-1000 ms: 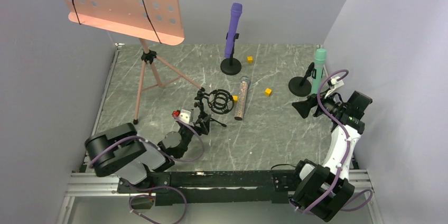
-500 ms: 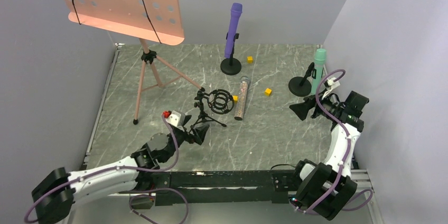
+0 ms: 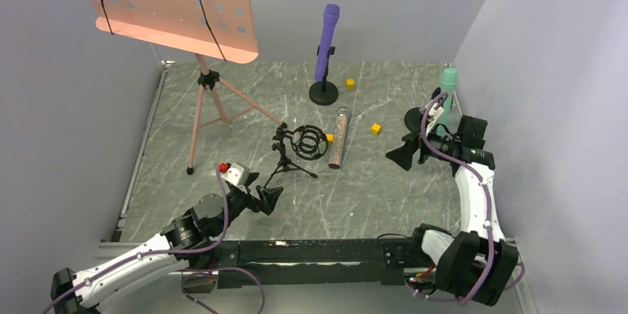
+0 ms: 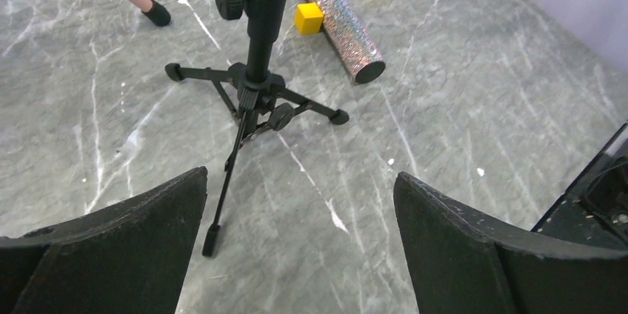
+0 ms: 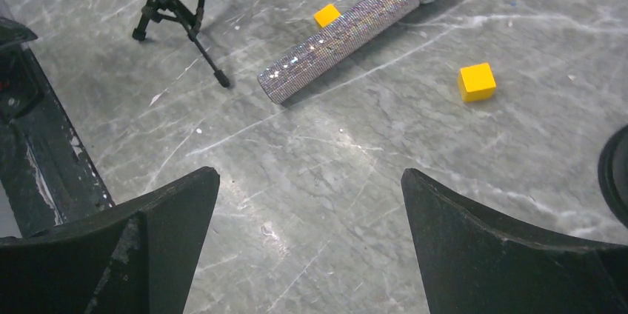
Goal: Attach the microphones to the stand
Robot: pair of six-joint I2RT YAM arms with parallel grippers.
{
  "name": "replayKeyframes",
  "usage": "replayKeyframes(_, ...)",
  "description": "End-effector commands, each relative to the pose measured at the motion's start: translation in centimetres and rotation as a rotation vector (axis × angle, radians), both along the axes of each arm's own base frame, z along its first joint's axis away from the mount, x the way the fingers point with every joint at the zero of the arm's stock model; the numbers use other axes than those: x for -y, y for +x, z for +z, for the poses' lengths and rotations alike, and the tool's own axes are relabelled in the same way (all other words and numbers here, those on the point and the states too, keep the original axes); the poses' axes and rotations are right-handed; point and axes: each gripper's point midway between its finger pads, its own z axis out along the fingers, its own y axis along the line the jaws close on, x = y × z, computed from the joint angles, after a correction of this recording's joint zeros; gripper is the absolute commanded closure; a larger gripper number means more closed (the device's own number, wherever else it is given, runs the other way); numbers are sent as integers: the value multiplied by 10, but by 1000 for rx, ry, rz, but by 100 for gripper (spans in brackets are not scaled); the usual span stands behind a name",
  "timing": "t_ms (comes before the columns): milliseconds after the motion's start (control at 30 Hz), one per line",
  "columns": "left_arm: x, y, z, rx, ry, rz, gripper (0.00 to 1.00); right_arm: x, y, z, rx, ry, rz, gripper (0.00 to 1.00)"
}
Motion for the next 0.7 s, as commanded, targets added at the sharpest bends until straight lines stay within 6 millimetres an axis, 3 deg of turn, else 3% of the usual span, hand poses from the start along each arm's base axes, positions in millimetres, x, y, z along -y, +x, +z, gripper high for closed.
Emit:
replayKeyframes(0,-7,2,12,25,54,16,1,-9,9,13,42,-76,50,0)
replayKeyframes(667,-7,5,3,8,158,9,1,-61,35,-5,-54,-157,254,0)
